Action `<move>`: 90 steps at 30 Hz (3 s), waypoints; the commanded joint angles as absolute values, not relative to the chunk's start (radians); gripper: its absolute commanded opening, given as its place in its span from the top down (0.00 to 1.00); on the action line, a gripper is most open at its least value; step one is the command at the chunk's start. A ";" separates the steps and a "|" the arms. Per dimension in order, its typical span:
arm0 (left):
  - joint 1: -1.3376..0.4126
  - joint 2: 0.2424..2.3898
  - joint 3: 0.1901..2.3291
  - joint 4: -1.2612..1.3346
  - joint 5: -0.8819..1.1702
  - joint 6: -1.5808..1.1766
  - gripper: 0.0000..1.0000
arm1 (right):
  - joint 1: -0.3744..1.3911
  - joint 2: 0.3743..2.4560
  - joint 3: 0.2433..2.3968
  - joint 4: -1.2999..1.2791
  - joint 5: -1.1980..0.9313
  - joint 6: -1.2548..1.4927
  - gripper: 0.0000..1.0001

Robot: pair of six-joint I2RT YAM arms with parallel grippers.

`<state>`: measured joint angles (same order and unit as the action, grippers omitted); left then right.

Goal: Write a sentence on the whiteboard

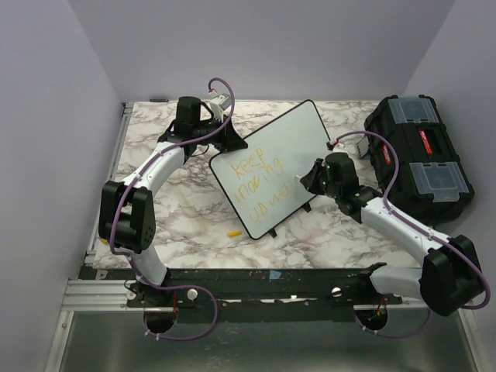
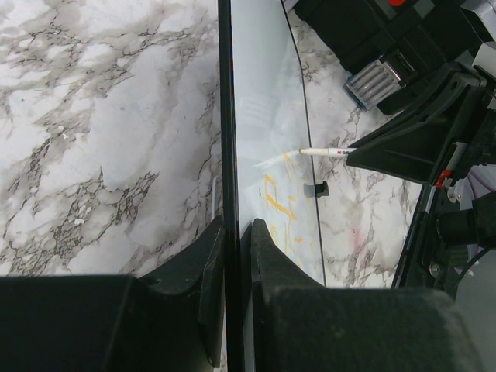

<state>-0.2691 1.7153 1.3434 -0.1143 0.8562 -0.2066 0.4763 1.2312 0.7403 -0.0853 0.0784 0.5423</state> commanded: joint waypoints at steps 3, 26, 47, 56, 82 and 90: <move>-0.304 1.734 1.322 -0.171 0.903 -0.104 1.00 | 0.475 1.225 0.685 -0.086 0.010 0.560 0.99; -0.304 1.735 1.321 -0.166 0.902 -0.106 1.00 | 0.476 1.243 0.730 -0.159 0.141 0.541 0.99; -0.304 1.740 1.327 -0.170 0.903 -0.105 1.00 | 0.476 1.339 0.882 -0.128 0.123 0.531 0.99; -0.304 1.738 1.327 -0.171 0.905 -0.103 1.00 | 0.476 1.318 0.836 -0.130 0.109 0.540 0.99; -0.304 1.734 1.324 -0.172 0.905 -0.103 1.00 | 0.475 1.233 0.689 -0.160 0.143 0.548 0.99; -0.304 1.730 1.323 -0.177 0.899 -0.102 1.00 | 0.476 1.199 0.727 -0.208 0.201 0.547 0.99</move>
<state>-0.2691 1.7191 1.3434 -0.1238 0.8528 -0.2089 0.4759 1.2175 0.7177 -0.1345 0.1566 0.5491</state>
